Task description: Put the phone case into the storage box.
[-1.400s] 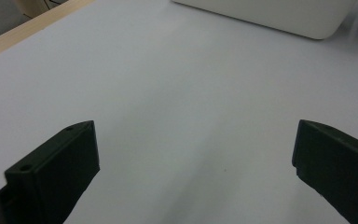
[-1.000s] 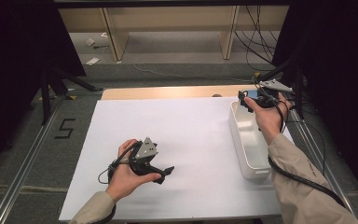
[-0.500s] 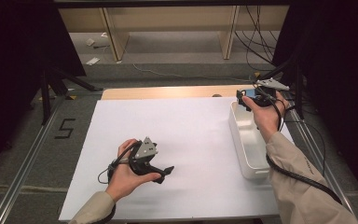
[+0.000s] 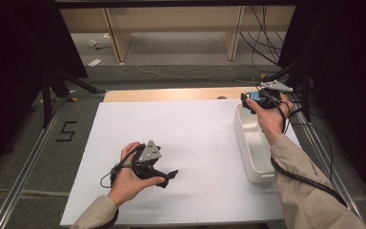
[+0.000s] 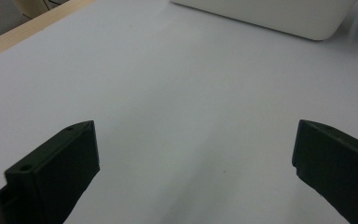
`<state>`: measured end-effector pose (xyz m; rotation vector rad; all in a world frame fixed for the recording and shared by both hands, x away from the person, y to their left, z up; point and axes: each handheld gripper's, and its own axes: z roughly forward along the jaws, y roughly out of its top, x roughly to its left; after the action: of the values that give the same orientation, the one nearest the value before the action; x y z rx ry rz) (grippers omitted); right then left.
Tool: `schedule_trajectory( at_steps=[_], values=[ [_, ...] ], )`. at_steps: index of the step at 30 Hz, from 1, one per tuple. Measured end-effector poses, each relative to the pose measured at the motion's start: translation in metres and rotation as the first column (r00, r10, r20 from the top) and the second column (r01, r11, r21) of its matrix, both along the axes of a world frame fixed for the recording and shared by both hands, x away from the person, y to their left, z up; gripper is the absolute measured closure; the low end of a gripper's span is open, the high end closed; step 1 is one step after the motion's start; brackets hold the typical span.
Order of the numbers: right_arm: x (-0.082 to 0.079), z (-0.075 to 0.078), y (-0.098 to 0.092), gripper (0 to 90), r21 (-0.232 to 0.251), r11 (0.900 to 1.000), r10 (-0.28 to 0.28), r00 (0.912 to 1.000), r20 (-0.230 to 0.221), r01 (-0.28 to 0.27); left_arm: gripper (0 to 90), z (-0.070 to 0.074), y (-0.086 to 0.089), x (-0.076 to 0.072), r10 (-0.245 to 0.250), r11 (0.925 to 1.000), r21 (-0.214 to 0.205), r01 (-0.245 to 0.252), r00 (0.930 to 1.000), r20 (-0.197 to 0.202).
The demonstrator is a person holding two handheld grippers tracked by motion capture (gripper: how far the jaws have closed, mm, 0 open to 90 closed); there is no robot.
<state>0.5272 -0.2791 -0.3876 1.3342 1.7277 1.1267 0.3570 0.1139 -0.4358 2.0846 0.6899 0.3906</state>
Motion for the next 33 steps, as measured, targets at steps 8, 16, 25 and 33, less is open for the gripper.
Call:
schedule_trajectory(
  at_steps=[8,16,25,33],
  values=[
    [0.003,-0.006,0.002,18.3,-0.009,1.0,-0.002,0.9999,-0.014,0.001,0.0,0.0,0.0,0.0,0.001,1.0,0.0,-0.001,1.0,-0.001],
    [0.005,-0.011,0.002,18.2,-0.02,0.9998,-0.007,0.9997,-0.025,0.007,0.0,0.0,0.0,0.0,0.0,1.0,0.002,0.0,1.0,-0.003],
    [0.008,-0.017,0.002,18.2,-0.029,0.9996,-0.007,0.9992,-0.039,0.005,0.0,-0.001,0.0,0.0,0.0,1.0,0.001,0.0,1.0,-0.004],
    [0.011,-0.022,0.003,18.2,-0.035,0.9993,-0.014,0.9987,-0.05,0.012,0.0,-0.001,0.0,0.0,0.0,1.0,0.002,0.0,1.0,-0.004]
  ],
)
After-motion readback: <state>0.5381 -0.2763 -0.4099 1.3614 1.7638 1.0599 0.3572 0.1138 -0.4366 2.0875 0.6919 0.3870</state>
